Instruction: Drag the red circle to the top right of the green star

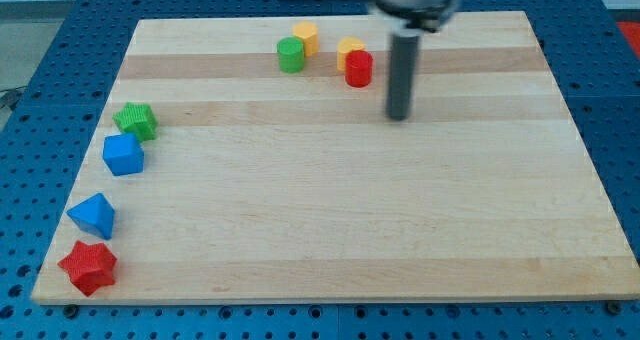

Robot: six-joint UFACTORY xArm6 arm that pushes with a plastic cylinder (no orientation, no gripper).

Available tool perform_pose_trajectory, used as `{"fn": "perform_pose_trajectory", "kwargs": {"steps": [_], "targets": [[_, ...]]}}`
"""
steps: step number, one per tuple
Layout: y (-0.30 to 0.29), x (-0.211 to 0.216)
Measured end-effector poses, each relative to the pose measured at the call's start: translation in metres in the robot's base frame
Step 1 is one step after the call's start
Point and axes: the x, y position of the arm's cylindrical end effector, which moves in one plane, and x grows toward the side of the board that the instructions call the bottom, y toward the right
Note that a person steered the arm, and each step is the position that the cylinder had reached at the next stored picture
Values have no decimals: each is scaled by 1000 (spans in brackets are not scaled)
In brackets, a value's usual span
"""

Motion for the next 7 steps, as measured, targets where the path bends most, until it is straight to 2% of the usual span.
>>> {"fn": "perform_pose_trajectory", "kwargs": {"steps": [2,3,7], "targets": [[-7,-82],[-25,-99],[-76,-85]]}}
